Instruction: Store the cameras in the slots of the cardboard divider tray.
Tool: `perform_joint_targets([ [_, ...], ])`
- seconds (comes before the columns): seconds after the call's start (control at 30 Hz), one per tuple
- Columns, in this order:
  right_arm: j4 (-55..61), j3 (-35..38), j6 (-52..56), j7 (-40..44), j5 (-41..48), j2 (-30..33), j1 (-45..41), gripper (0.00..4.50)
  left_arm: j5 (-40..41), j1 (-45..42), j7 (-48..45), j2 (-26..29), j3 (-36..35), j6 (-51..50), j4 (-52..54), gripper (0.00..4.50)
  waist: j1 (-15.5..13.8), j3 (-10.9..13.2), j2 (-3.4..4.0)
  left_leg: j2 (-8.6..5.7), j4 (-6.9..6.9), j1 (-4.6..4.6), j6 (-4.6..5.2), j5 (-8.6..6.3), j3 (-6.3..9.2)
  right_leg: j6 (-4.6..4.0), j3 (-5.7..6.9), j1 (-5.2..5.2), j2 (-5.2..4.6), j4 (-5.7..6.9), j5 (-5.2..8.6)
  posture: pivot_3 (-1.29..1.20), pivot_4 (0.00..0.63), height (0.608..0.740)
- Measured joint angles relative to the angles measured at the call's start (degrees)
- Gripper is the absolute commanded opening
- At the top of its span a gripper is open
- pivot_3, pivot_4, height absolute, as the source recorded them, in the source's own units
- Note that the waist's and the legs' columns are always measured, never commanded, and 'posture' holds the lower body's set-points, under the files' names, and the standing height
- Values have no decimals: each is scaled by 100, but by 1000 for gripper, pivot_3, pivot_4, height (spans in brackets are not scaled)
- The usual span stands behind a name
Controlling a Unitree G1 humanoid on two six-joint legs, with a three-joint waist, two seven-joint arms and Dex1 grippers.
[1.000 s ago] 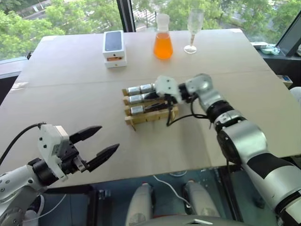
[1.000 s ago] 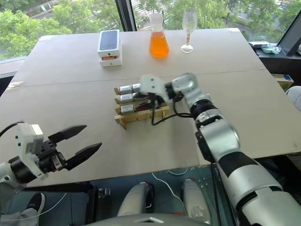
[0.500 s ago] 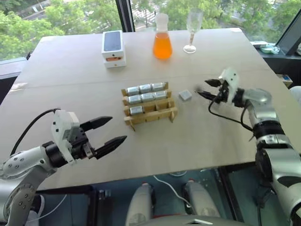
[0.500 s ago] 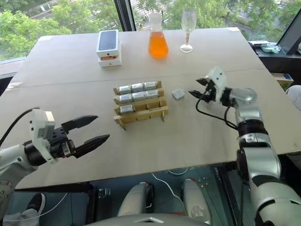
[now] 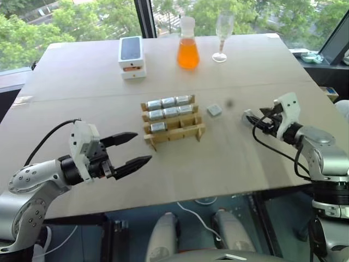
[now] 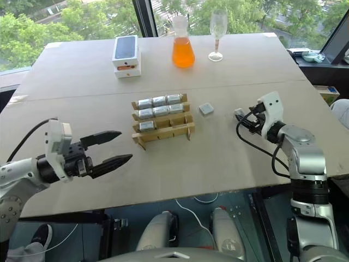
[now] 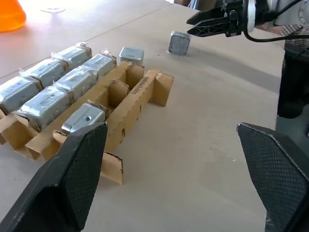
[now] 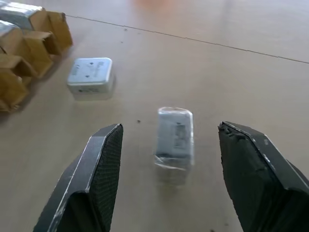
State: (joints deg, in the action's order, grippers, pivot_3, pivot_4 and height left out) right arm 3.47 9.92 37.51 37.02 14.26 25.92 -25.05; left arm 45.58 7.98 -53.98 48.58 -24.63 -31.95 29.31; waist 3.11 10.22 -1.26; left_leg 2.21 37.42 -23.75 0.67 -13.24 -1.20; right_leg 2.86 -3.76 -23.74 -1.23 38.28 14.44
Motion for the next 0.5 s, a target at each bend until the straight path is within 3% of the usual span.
perform_joint_targets([
  [0.5, 94, -239, 87, -278, 52, 91, 276, 3087, 23, -118, -460, 2, 43, -12, -69, 4447, -70, 0, -1, 6, -1, -2, 0, 0, 0, -1, -3, 0, 11, -7, 0, 0, 150, 740],
])
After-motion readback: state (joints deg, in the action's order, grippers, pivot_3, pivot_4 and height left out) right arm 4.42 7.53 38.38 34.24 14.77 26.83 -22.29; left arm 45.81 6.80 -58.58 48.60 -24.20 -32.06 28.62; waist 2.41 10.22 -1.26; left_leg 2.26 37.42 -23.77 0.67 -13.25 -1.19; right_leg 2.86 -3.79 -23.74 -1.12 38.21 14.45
